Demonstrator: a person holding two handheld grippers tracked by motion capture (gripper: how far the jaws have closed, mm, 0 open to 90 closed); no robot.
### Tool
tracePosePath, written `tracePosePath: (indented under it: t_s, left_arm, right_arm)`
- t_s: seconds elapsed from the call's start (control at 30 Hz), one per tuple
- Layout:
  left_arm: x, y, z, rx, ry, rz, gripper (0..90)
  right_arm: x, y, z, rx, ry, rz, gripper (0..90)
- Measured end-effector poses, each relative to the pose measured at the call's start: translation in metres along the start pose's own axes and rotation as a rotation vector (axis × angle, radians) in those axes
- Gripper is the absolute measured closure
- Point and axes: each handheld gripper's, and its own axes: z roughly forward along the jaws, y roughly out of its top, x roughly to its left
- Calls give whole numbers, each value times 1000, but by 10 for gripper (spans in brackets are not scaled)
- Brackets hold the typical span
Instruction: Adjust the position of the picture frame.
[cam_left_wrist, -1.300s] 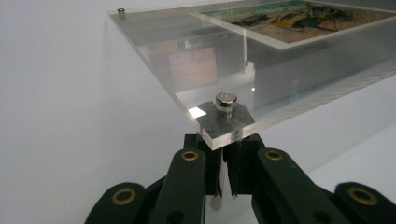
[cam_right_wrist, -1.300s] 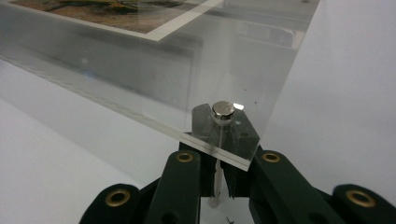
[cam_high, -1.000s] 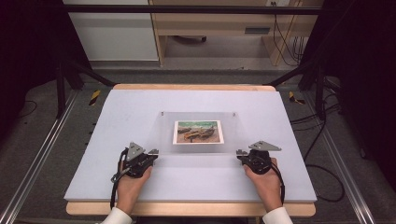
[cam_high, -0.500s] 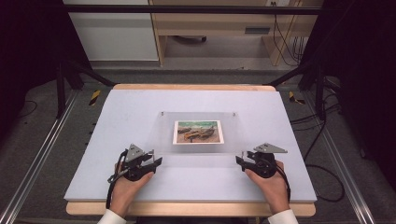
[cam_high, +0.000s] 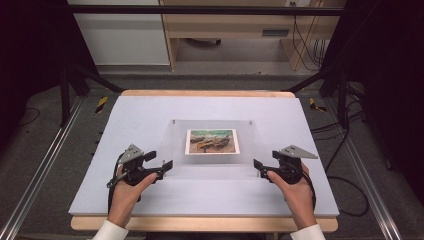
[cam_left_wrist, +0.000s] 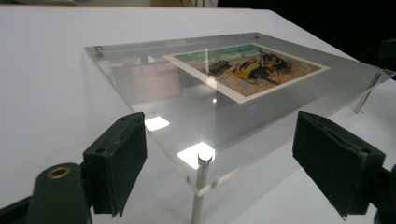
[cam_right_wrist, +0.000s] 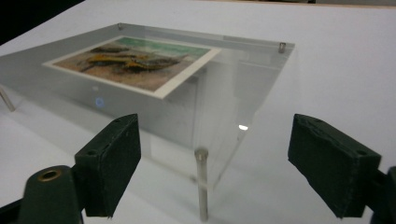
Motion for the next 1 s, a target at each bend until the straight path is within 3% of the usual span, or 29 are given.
tracePosePath:
  t_s: [0.07,0.13,0.23,0.33,0.67,0.8,0.83,1.0]
  left_arm:
    - [4,2,6,10,-10,-10,180]
    - [8,3,12,9,25,-5,186]
    - [14,3,24,37,18,-16,185]
    - [15,1,30,50,3,-19,186]
    - [18,-1,34,58,-9,-103,160]
    - [21,-3,35,53,-27,-135,159]
    - [22,-4,35,52,-34,-153,159]
    - [24,-5,35,54,-45,-168,159]
  right_arm:
    - [-1,6,9,21,11,2,192]
    - [-3,10,17,34,16,-1,208]
    - [-7,13,31,71,34,9,193]
    - [-9,13,34,79,31,11,187]
    - [-4,12,45,107,48,23,164]
    - [-4,11,45,114,53,60,158]
    - [-7,10,45,119,73,80,156]
    - [-10,7,44,119,97,129,152]
